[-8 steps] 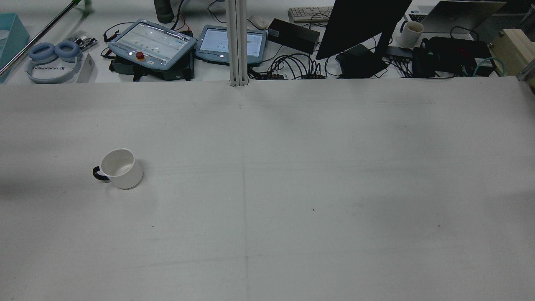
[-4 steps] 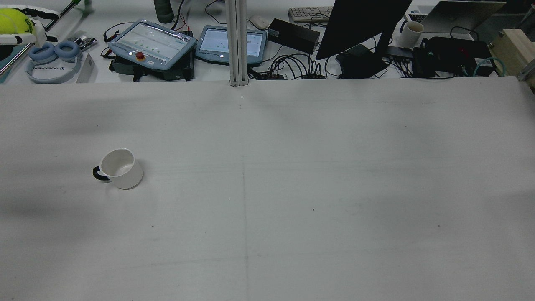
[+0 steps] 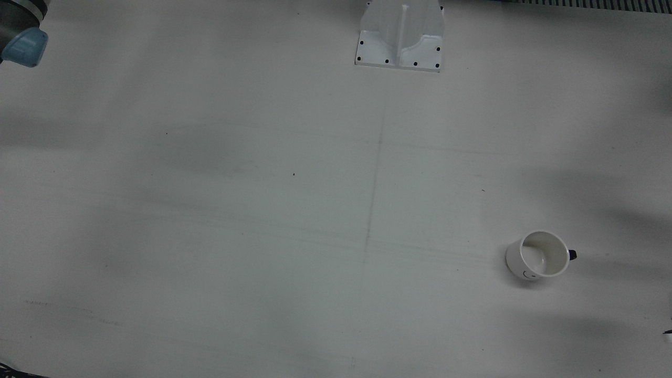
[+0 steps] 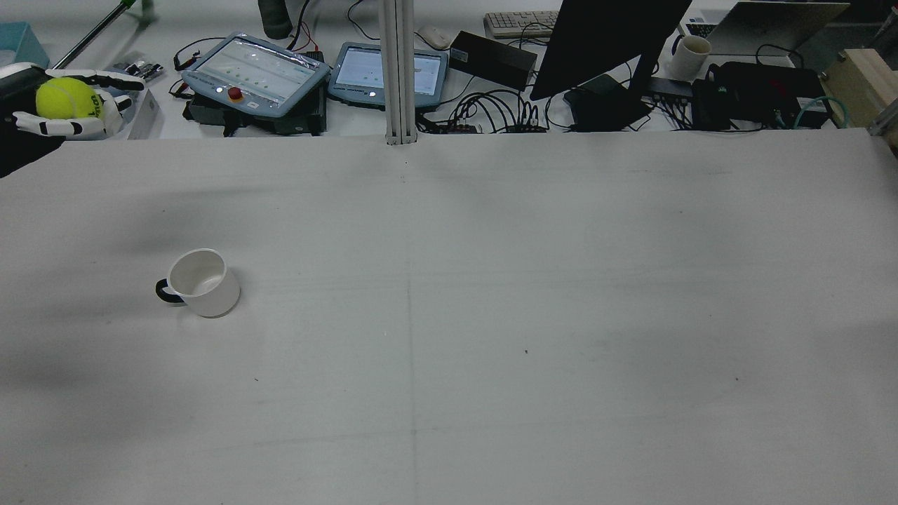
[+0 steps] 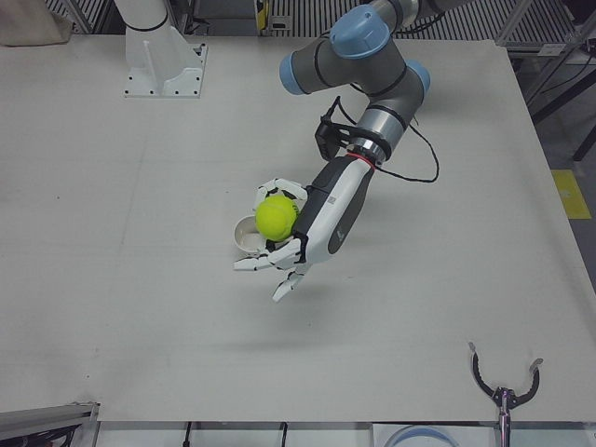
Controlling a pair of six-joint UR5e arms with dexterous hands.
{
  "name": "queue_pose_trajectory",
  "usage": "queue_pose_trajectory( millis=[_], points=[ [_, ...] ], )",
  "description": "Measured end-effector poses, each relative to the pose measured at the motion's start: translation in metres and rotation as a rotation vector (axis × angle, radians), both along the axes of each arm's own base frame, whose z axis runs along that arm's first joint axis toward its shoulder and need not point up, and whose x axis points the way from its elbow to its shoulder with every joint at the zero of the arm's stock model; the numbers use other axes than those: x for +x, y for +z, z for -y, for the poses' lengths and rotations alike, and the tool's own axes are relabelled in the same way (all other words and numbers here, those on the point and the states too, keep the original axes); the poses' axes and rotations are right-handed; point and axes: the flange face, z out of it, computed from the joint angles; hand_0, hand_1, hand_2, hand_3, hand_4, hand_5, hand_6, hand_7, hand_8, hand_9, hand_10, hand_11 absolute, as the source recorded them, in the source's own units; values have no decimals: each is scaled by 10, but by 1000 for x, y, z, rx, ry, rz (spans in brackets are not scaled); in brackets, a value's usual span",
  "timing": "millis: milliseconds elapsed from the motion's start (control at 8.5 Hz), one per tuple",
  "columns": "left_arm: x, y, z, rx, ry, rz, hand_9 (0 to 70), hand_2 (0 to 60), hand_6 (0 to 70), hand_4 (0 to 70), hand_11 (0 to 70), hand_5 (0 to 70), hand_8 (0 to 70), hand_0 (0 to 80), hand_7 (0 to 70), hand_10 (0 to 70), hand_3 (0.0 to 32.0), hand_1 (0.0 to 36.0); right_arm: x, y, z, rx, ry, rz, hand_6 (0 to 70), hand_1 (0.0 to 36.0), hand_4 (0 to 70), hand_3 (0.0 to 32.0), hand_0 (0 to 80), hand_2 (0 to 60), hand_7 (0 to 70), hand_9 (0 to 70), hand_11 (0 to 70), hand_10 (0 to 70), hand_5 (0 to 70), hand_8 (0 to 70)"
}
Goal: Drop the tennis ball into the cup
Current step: 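Carry the tennis ball with the left hand to above the white mug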
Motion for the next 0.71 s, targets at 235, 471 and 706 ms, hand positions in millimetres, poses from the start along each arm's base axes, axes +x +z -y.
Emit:
queue_pose_trajectory(
  millis=[235,471,706],
  points=[
    [32,3,-12,13,52,5,543,584,557,355,91,111,371,434,700,60,0,177,0,0,0,1,0,0,0,0,0,0,0,0,0,0,0,0,0,0],
    [66,-1,-25,37,96,19,536,565,612,351,96,125,380,434,700,64,0,165,0,0,0,1,0,0,0,0,0,0,0,0,0,0,0,0,0,0],
    [91,-2,-35,49,118,22,566,521,588,348,125,127,399,429,700,84,0,148,0,0,0,1,0,0,0,0,0,0,0,0,0,0,0,0,0,0]
  ],
)
